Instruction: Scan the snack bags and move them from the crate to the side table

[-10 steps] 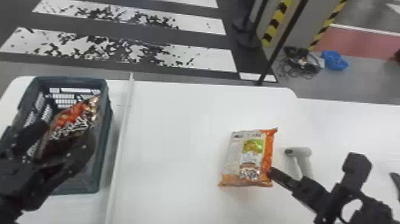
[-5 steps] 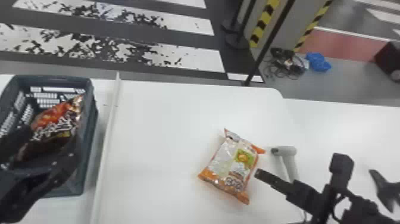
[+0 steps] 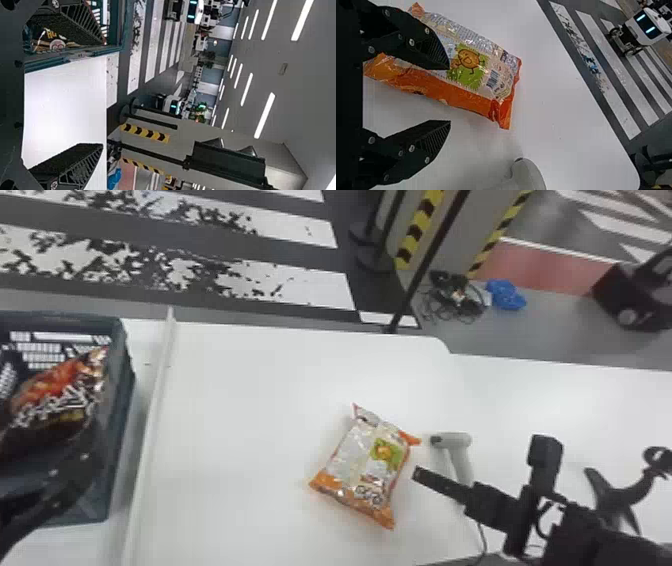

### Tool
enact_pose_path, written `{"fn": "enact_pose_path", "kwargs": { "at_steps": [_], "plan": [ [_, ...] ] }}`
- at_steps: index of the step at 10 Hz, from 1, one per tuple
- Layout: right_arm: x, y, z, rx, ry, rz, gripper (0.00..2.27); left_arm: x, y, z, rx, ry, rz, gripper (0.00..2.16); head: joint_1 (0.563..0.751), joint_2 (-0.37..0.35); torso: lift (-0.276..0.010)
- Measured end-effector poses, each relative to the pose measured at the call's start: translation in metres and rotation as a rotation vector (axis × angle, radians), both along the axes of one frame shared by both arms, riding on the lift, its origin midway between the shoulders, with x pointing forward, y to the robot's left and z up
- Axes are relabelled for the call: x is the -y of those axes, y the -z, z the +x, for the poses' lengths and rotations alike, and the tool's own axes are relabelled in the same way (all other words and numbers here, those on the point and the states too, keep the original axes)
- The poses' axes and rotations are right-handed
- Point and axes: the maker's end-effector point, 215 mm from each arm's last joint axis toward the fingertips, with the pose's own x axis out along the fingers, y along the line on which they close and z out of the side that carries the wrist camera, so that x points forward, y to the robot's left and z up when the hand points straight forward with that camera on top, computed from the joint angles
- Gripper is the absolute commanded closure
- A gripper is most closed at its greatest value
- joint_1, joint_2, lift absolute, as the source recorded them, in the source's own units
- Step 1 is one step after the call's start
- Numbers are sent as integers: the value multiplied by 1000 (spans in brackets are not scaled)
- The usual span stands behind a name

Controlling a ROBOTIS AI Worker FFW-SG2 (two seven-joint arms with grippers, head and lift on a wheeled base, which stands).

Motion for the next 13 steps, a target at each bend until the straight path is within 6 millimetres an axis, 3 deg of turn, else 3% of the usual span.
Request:
{"fn": "enact_pose_path", "kwargs": {
  "at_steps": [5, 10, 13],
  "plan": [
    [-6, 37, 38, 19, -72, -66, 2240, -2, 4, 0, -8, -2, 13, 73, 695, -294, -87],
    [-3, 36, 74, 53, -98, -110, 2243, -5, 16, 0, -26, -5, 24, 76, 695, -276, -87],
    [-21, 36, 82, 60, -142, -111, 2243, -4, 19, -1, -32, -3, 28, 76, 695, -254, -87]
  ]
}}
